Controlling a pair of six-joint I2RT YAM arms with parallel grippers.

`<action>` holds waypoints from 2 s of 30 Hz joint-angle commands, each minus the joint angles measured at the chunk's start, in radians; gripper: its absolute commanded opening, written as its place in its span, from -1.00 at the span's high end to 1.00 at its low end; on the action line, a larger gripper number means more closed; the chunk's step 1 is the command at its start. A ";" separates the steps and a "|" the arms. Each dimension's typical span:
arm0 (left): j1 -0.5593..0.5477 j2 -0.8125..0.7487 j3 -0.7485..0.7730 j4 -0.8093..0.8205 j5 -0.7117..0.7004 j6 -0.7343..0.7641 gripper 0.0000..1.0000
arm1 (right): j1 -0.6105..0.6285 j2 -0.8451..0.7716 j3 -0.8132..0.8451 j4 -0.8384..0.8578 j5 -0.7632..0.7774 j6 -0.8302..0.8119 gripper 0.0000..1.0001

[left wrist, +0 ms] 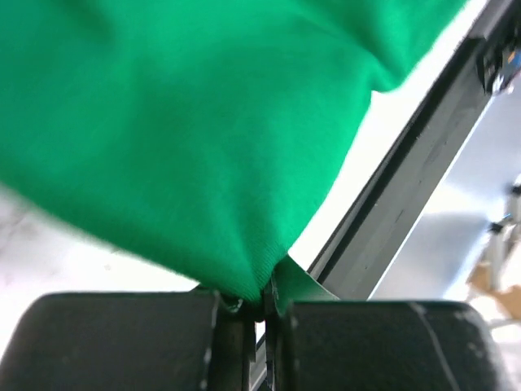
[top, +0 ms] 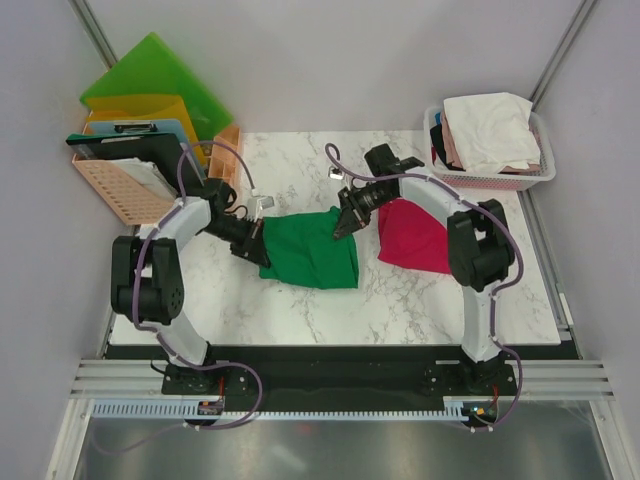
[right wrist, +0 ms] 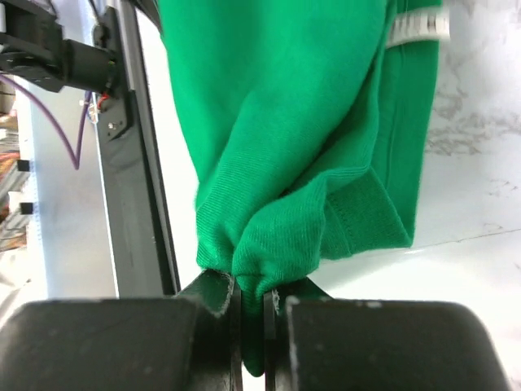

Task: Fold and stack the t-shirts
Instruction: Put the neatly folded tshirt into the corner of the board with both arms

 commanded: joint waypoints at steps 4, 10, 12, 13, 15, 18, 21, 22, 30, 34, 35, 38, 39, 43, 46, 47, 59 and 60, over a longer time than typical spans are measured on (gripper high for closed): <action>-0.115 -0.138 -0.004 0.009 0.017 0.033 0.95 | -0.003 -0.175 -0.054 -0.021 -0.012 -0.054 1.00; -0.190 -0.155 0.026 0.008 0.035 0.020 0.95 | -0.018 -0.209 -0.069 -0.050 0.007 -0.084 1.00; -0.210 -0.146 0.045 0.009 0.034 0.009 0.95 | -0.034 -0.209 -0.069 -0.062 0.004 -0.092 1.00; -0.216 -0.140 0.052 0.012 0.032 0.006 0.95 | -0.052 -0.209 -0.068 -0.067 0.001 -0.103 1.00; -0.239 -0.123 0.074 0.017 0.000 -0.006 0.95 | -0.070 -0.211 -0.060 -0.083 -0.002 -0.114 1.00; -0.261 -0.103 0.098 0.029 -0.036 -0.028 0.95 | -0.107 -0.217 -0.060 -0.105 -0.010 -0.136 1.00; -0.273 -0.088 0.118 0.052 -0.032 -0.048 0.95 | -0.135 -0.229 -0.065 -0.136 -0.009 -0.176 1.00; -0.278 -0.083 0.132 0.057 -0.029 -0.051 0.95 | -0.150 -0.232 -0.065 -0.140 -0.007 -0.186 1.00; -0.319 0.067 0.233 0.077 -0.026 -0.069 0.95 | -0.251 -0.237 -0.045 -0.214 -0.004 -0.267 1.00; -0.347 0.110 0.288 0.077 -0.031 -0.076 0.95 | -0.294 -0.238 -0.037 -0.258 0.001 -0.305 1.00; -0.351 0.116 0.296 0.075 -0.029 -0.077 0.95 | -0.302 -0.240 -0.036 -0.266 0.001 -0.314 1.00; -0.364 0.141 0.333 0.074 -0.028 -0.080 0.95 | -0.346 -0.243 -0.028 -0.298 -0.001 -0.347 1.00; -0.368 0.149 0.345 0.072 -0.028 -0.082 0.95 | -0.359 -0.240 -0.022 -0.307 0.001 -0.354 1.00; -0.382 0.214 0.488 0.026 -0.025 -0.082 0.95 | -0.413 -0.235 -0.025 -0.353 0.005 -0.403 1.00; -0.399 0.286 0.604 -0.011 0.001 -0.091 0.95 | -0.480 -0.234 -0.036 -0.382 0.002 -0.434 1.00; -0.407 0.317 0.623 -0.021 -0.002 -0.092 0.95 | -0.494 -0.235 -0.039 -0.387 0.001 -0.452 1.00; -0.531 0.555 0.917 -0.092 -0.019 -0.111 0.95 | -0.771 -0.223 -0.034 -0.649 -0.009 -0.751 1.00; -0.538 0.567 0.952 -0.103 -0.014 -0.115 0.95 | -0.809 -0.218 -0.031 -0.653 -0.003 -0.761 1.00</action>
